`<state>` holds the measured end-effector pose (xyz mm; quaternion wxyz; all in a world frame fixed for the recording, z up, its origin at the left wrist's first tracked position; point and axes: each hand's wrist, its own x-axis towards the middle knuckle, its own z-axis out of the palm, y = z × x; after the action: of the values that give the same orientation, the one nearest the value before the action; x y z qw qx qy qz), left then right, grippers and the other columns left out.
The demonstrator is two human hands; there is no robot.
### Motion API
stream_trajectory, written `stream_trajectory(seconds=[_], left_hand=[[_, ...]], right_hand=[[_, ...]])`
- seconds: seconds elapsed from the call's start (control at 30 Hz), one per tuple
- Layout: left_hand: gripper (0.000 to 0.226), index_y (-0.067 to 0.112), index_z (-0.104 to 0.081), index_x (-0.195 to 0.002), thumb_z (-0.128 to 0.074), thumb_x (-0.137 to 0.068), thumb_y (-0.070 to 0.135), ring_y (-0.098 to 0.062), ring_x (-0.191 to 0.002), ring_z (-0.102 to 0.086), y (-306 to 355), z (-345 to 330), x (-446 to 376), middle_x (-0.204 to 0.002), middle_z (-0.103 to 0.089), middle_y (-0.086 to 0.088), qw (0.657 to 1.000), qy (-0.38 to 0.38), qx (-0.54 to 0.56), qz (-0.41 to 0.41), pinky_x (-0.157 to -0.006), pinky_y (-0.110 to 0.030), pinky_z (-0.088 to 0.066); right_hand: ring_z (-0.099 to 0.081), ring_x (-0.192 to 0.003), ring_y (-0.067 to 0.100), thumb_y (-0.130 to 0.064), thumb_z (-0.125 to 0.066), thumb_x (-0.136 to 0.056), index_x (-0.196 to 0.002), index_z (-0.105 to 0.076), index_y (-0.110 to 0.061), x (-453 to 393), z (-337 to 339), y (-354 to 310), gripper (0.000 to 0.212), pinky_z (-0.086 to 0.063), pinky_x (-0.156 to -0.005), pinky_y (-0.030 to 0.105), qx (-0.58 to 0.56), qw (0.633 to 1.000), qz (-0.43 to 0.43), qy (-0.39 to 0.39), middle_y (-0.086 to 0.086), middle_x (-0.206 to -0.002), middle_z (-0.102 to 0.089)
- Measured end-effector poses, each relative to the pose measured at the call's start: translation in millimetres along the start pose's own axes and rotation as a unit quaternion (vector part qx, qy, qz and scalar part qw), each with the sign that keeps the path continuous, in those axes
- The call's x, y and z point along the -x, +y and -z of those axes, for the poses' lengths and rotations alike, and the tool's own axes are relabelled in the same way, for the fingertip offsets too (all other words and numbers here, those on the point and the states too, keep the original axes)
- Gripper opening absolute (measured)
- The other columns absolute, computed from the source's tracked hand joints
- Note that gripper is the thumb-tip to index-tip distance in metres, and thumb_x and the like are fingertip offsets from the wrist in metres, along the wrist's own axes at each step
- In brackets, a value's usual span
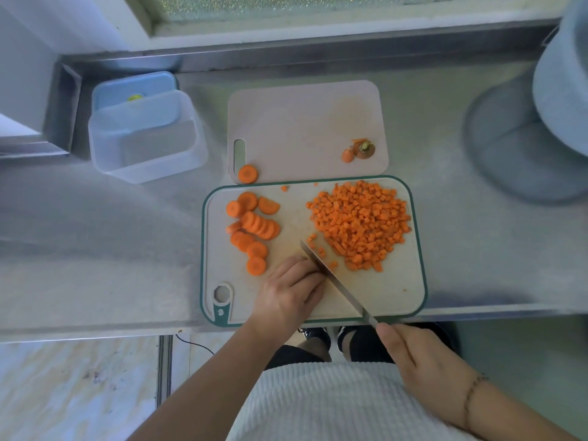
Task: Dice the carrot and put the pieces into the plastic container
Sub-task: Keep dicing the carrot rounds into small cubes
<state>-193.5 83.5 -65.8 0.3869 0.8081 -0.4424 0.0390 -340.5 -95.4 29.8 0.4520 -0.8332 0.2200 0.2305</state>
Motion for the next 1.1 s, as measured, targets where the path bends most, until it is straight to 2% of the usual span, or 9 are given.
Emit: stream_trajectory(seconds=[0.07,0.13,0.27,0.37,0.5,0.63,0.77,0.9,1.1], left_hand=[[0.006,0.001,-0.077,-0.090,-0.072,-0.091,0.005,-0.027,-0.090,-0.068,-1,1,-1,-0.099,-0.073,-0.008,1.000,-0.001,0.007,0.005,-0.084,-0.038,-0.055],[0.009,0.002,-0.077,-0.091,-0.070,-0.093,0.007,-0.027,-0.092,-0.068,0,2,-2,-0.100,-0.073,-0.008,1.000,-0.004,0.005,0.003,-0.084,-0.038,-0.056],[0.010,0.001,-0.076,-0.094,-0.067,-0.094,0.005,-0.029,-0.095,-0.068,1,9,3,-0.102,-0.072,-0.008,1.000,-0.017,-0.010,-0.011,-0.084,-0.039,-0.056],[0.010,0.002,-0.076,-0.095,-0.067,-0.093,0.004,-0.029,-0.096,-0.067,-1,10,5,-0.103,-0.071,-0.008,0.999,-0.022,-0.021,-0.012,-0.082,-0.040,-0.056],[0.010,0.002,-0.076,-0.094,-0.066,-0.094,0.004,-0.030,-0.095,-0.066,2,7,2,-0.103,-0.071,-0.009,0.999,-0.017,-0.028,-0.010,-0.085,-0.040,-0.055],[0.012,0.002,-0.076,-0.090,-0.066,-0.094,0.006,-0.029,-0.093,-0.067,3,5,1,-0.100,-0.072,-0.009,1.000,-0.005,-0.023,0.000,-0.085,-0.038,-0.055],[0.011,0.001,-0.075,-0.087,-0.067,-0.094,0.004,-0.028,-0.089,-0.067,3,3,2,-0.096,-0.072,-0.010,1.000,0.013,-0.020,0.004,-0.084,-0.038,-0.056],[0.004,0.000,-0.075,-0.084,-0.073,-0.087,-0.002,-0.028,-0.084,-0.067,3,3,1,-0.092,-0.072,-0.009,1.000,0.017,-0.013,0.004,-0.080,-0.038,-0.056],[0.004,0.001,-0.076,-0.088,-0.072,-0.090,0.001,-0.028,-0.089,-0.069,1,8,3,-0.095,-0.073,-0.008,1.000,0.008,-0.009,-0.004,-0.081,-0.038,-0.056]], right_hand=[[-0.057,-0.069,0.009,-0.066,-0.016,-0.086,-0.072,-0.056,-0.021,-14,-3,-8,0.062,-0.047,-0.073,0.027,0.019,1.000,0.015,-0.003,-0.005,-0.068,-0.062],[-0.051,-0.060,0.009,-0.066,-0.014,-0.085,-0.068,-0.052,-0.016,-26,-3,-16,0.065,-0.047,-0.066,0.028,0.016,1.000,0.021,0.001,-0.004,-0.062,-0.055],[-0.044,-0.052,0.006,-0.066,-0.016,-0.085,-0.061,-0.044,-0.017,-23,4,-15,0.061,-0.038,-0.056,0.019,-0.003,1.000,0.023,0.008,-0.005,-0.052,-0.044],[-0.053,-0.063,0.007,-0.070,-0.016,-0.088,-0.066,-0.052,-0.020,-6,7,-2,0.065,-0.042,-0.065,0.019,-0.013,0.999,0.029,0.016,-0.002,-0.061,-0.056],[-0.056,-0.069,0.006,-0.061,-0.023,-0.088,-0.064,-0.050,-0.027,6,10,2,0.050,-0.037,-0.065,0.014,0.003,1.000,0.021,0.013,-0.019,-0.069,-0.061],[-0.058,-0.066,0.010,-0.070,-0.014,-0.087,-0.070,-0.056,-0.023,11,11,10,0.065,-0.044,-0.066,0.022,0.032,0.999,0.014,0.007,-0.002,-0.068,-0.063],[-0.055,-0.064,0.012,-0.073,-0.015,-0.084,-0.067,-0.053,-0.021,10,6,12,0.067,-0.043,-0.064,0.021,0.006,1.000,-0.003,0.004,0.000,-0.066,-0.060],[-0.062,-0.084,0.010,-0.071,-0.012,-0.089,-0.084,-0.063,-0.022,-5,-1,10,0.071,-0.048,-0.084,0.027,0.001,1.000,0.020,-0.010,-0.003,-0.083,-0.068],[-0.044,-0.050,0.004,-0.059,-0.020,-0.089,-0.061,-0.043,-0.019,-25,2,-15,0.054,-0.036,-0.054,0.018,0.009,0.999,0.035,0.003,-0.008,-0.050,-0.044]])
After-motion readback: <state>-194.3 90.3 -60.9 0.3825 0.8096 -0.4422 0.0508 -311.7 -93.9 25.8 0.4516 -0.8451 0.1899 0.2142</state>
